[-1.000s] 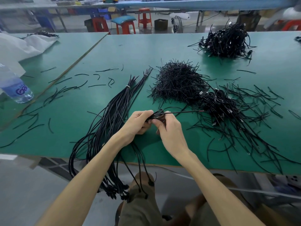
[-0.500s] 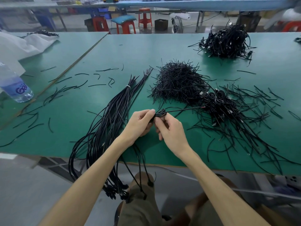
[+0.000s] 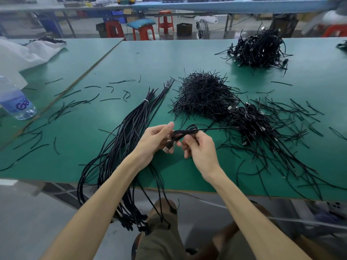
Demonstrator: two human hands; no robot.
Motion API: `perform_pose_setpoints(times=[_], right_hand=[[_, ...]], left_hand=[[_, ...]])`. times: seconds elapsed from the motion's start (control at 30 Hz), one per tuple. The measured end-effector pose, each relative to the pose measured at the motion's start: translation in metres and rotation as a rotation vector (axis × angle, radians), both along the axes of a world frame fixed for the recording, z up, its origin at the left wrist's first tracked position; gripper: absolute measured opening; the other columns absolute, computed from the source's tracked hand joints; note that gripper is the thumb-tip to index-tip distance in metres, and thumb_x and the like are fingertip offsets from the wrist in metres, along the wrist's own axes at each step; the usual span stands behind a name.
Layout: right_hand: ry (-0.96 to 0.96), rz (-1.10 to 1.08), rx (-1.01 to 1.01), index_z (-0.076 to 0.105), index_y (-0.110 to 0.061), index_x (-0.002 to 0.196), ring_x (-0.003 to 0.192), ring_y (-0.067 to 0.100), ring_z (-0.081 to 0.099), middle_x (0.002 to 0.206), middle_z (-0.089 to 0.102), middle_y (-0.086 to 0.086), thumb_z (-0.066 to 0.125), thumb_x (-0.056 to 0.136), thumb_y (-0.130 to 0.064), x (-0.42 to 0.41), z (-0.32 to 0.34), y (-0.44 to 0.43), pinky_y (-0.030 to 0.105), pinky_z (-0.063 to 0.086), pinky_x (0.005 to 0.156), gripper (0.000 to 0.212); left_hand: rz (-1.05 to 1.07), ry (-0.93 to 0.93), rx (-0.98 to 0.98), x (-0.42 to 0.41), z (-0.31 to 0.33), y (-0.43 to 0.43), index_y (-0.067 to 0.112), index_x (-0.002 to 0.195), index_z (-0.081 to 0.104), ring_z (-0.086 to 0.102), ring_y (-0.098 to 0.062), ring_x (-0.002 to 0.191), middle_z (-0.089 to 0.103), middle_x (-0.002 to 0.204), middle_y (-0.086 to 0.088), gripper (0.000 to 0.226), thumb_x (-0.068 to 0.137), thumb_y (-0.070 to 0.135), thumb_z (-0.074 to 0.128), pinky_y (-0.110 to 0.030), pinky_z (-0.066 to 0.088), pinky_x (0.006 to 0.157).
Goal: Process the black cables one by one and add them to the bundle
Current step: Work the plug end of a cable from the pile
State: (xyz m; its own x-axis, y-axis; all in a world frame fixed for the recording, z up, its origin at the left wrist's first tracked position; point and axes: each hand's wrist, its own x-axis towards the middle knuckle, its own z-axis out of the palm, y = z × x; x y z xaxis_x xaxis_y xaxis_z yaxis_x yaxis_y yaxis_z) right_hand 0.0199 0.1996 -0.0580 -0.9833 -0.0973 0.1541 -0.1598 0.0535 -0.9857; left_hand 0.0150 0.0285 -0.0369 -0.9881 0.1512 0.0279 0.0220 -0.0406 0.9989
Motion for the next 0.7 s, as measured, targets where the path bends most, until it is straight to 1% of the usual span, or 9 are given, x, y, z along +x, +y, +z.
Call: perform_pose_setpoints(times=[0.13,0.23,0.3,0.43,0.5,0.53,0.57,0.6,0.7], right_hand=[[0.032,-0.002,0.020,0.063,-0.010,0.085,0.051,0.018,0.056,0.067,0.065,-0.001,0.053,0.104,-0.010,-0.0008,-0.0018,0.0005,0.034,0.049,0.055,0.021],[0.034,0.010,0.005,0.066,-0.015,0.088,0.057,0.019,0.056,0.066,0.063,-0.003,0.053,0.104,-0.009,-0.0011,-0.0017,0.0007,0.036,0.052,0.054,0.021],[0.037,0.014,0.012,0.066,-0.015,0.087,0.055,0.019,0.056,0.066,0.062,-0.003,0.053,0.103,-0.009,-0.0013,-0.0010,0.0007,0.036,0.051,0.054,0.021],[0.037,0.028,0.035,0.063,-0.007,0.083,0.052,0.020,0.056,0.066,0.064,0.002,0.054,0.102,-0.007,0.0002,0.0010,0.0004,0.035,0.051,0.053,0.021],[0.028,0.044,0.044,0.062,-0.004,0.083,0.054,0.023,0.057,0.069,0.066,0.004,0.053,0.102,-0.004,0.0008,0.0018,0.0004,0.034,0.052,0.054,0.021],[0.028,0.060,0.046,0.062,-0.004,0.084,0.056,0.028,0.059,0.072,0.069,0.007,0.053,0.102,-0.003,0.0009,0.0027,0.0002,0.035,0.052,0.054,0.021],[0.030,0.078,0.046,0.064,-0.005,0.085,0.060,0.032,0.060,0.075,0.070,0.011,0.052,0.102,-0.002,0.0014,0.0037,-0.0002,0.036,0.053,0.055,0.021],[0.033,0.093,0.044,0.066,-0.008,0.086,0.062,0.033,0.060,0.076,0.070,0.013,0.052,0.102,0.000,0.0016,0.0048,-0.0009,0.036,0.053,0.055,0.022],[0.048,0.126,0.058,0.071,-0.018,0.089,0.060,0.020,0.058,0.075,0.069,0.007,0.052,0.100,0.002,0.0032,0.0066,-0.0026,0.030,0.051,0.055,0.030]], left_hand=[[0.043,0.042,-0.065,-0.0005,-0.0041,0.0006,-0.005,0.086,0.058,0.046,-0.020,0.058,0.051,0.072,-0.014,0.051,0.098,0.045,0.065,-0.027,0.040,0.054],[-0.008,0.045,-0.098,-0.0007,-0.0042,-0.0010,0.005,0.095,0.068,0.050,-0.020,0.061,0.056,0.078,-0.015,0.041,0.096,0.046,0.066,-0.027,0.044,0.057],[-0.031,0.041,-0.101,-0.0009,-0.0031,-0.0015,0.010,0.104,0.071,0.053,-0.018,0.062,0.060,0.084,-0.016,0.040,0.093,0.048,0.068,-0.025,0.047,0.060],[-0.054,0.010,-0.097,-0.0009,-0.0022,-0.0016,0.019,0.110,0.075,0.056,-0.020,0.061,0.059,0.084,-0.020,0.035,0.091,0.048,0.069,-0.033,0.043,0.062],[-0.046,0.020,-0.102,-0.0004,-0.0034,-0.0017,0.021,0.112,0.075,0.055,-0.020,0.060,0.061,0.083,-0.019,0.030,0.095,0.044,0.066,-0.031,0.043,0.060],[-0.035,0.026,-0.101,-0.0004,-0.0044,-0.0016,0.021,0.114,0.075,0.055,-0.020,0.060,0.063,0.083,-0.017,0.027,0.098,0.040,0.064,-0.029,0.043,0.059],[-0.021,0.026,-0.096,-0.0007,-0.0051,-0.0015,0.019,0.115,0.074,0.055,-0.020,0.059,0.063,0.081,-0.017,0.025,0.101,0.036,0.061,-0.027,0.043,0.057],[-0.006,0.022,-0.092,-0.0013,-0.0057,-0.0015,0.017,0.116,0.073,0.054,-0.020,0.056,0.063,0.078,-0.016,0.025,0.103,0.033,0.059,-0.025,0.044,0.053],[0.022,0.019,-0.113,-0.0011,-0.0053,0.0010,0.015,0.111,0.073,0.047,-0.012,0.046,0.057,0.062,-0.004,0.028,0.105,0.036,0.056,-0.021,0.040,0.043]])
